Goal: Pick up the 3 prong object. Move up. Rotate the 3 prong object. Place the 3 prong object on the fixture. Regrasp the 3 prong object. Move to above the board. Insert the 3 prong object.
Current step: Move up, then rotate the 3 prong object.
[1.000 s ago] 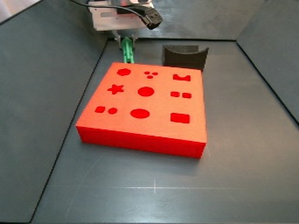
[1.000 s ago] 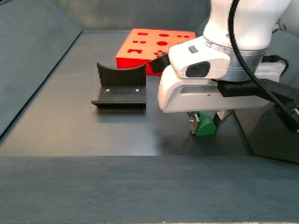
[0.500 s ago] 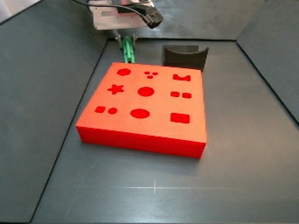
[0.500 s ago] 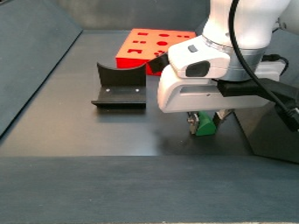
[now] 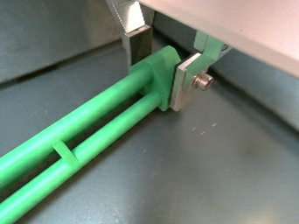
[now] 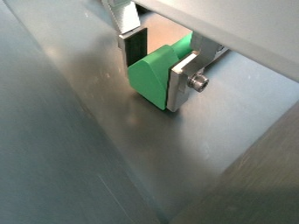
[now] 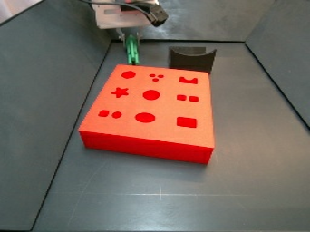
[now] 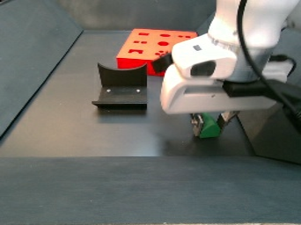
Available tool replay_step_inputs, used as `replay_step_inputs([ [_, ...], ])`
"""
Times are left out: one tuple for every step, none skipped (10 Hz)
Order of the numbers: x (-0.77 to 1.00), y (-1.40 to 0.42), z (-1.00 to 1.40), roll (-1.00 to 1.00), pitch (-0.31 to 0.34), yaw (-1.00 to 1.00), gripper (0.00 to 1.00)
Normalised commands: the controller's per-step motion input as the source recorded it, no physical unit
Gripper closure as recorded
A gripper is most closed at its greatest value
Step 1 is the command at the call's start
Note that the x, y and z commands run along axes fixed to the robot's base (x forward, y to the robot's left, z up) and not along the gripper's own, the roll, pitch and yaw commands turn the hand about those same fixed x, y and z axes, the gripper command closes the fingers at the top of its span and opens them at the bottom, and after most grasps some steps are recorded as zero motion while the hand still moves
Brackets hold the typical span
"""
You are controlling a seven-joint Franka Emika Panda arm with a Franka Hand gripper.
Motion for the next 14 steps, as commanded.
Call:
replay_step_inputs([
  [0.01, 0.01, 0.75, -0.01, 0.027, 0.0, 1.0],
  [0.01, 0.01, 0.57, -0.01, 0.053, 0.0, 1.0],
  [0.0, 0.01, 0.43, -0.01, 0.057, -0.01, 1.0],
  [-0.01, 0.01, 0.28, 0.0, 0.053, -0.01, 1.0],
  [0.37, -1.0, 0.63, 0.0, 0.0, 0.0, 1.0],
  [0.36, -1.0, 0.55, 0.01, 0.01, 0.02, 1.0],
  [0.32, -1.0, 0.55, 0.02, 0.046, 0.03, 1.0],
  [0.21, -0.81, 0.44, 0.05, 0.075, 0.03, 1.0],
  [0.11, -0.52, 0.24, 0.08, 0.078, 0.03, 1.0],
  [0.07, -0.31, 0.11, 0.1, 0.066, 0.03, 1.0],
  [0.0, 0.0, 0.0, 0.0, 0.0, -1.0, 1.0],
  [-0.02, 0.09, -0.02, 0.0, 0.0, -1.0, 1.0],
  [-0.01, 0.07, -0.02, 0.0, 0.0, -1.0, 1.0],
  [-0.01, 0.05, -0.01, 0.0, -0.001, -1.0, 1.0],
])
